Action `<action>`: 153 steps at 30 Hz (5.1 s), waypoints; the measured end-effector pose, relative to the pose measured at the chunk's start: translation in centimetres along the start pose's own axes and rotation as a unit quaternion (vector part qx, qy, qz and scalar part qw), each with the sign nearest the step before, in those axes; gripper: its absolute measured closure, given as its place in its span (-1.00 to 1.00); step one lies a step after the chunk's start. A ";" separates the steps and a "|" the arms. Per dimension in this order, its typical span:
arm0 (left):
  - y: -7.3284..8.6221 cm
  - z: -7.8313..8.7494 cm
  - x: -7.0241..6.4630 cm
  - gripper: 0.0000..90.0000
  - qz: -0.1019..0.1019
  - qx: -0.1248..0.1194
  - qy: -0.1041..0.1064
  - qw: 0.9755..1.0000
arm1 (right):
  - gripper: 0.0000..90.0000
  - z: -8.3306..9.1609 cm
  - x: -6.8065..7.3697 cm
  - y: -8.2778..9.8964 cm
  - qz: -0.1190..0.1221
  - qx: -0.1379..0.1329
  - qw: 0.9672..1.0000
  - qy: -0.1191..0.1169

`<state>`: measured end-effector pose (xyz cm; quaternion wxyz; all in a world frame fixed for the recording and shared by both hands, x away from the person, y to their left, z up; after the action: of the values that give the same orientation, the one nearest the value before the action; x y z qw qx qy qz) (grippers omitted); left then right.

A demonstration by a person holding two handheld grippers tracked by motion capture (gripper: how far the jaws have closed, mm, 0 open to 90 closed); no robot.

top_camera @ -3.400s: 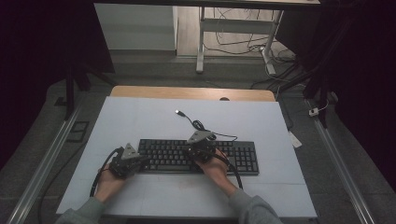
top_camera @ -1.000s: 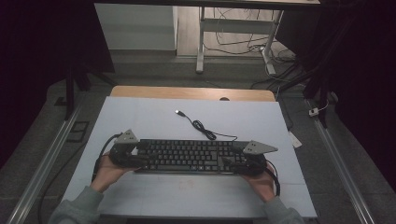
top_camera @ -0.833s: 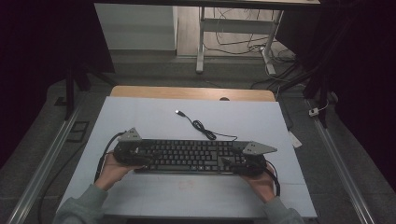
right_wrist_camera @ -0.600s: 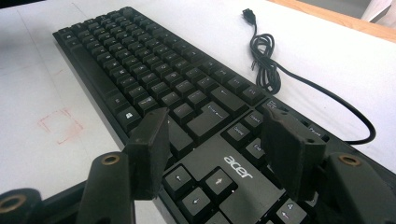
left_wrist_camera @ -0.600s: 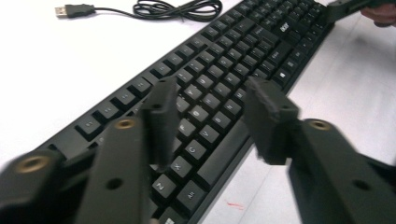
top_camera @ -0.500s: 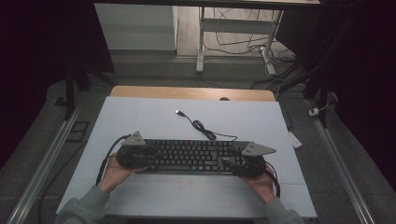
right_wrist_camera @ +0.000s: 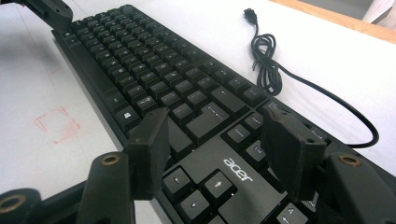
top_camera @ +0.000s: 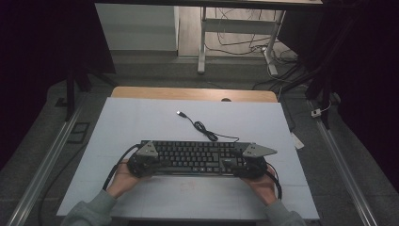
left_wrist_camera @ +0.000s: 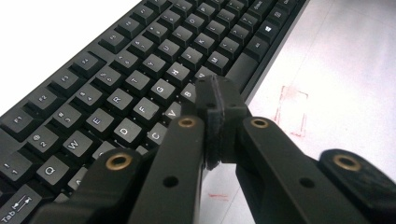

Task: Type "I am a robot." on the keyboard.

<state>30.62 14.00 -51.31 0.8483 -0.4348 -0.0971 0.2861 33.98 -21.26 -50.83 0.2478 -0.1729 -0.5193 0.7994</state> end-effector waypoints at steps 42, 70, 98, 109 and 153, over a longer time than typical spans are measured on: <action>0.8 -1.8 0.0 0.97 0.003 0.017 -0.013 1.000 | -0.07 -0.3 0.1 0.1 0.004 0.007 1.000 0.001; 0.7 2.2 2.2 -0.02 0.081 -0.063 -0.065 0.993 | -0.09 -0.4 0.1 0.2 0.008 0.013 1.000 0.003; 1.5 3.9 4.3 -0.15 0.106 -0.063 -0.105 0.987 | -0.09 -0.6 0.2 0.3 0.009 0.015 1.000 0.000; 2.5 3.7 5.2 0.06 0.105 -0.046 -0.117 0.987 | -0.09 -0.6 0.2 0.3 0.012 0.019 1.000 0.000; 2.6 1.9 4.5 0.97 0.064 -0.012 -0.127 0.990 | -0.10 -0.7 0.2 0.3 0.016 0.024 1.000 0.001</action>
<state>32.45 19.09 -52.61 0.8036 -0.4108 -0.1790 0.3916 34.16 -20.75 -51.44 0.2397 -0.1760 -0.4968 0.8154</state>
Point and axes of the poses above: each handheld gripper's, and its own axes: z roughly backward along the jaws, y roughly out of its underside, x roughly to its left, the point moved 2 cm from there along -z, roughly forward along the jaws, and after that the axes turned 7 degrees about -x, right-handed, at the moved point
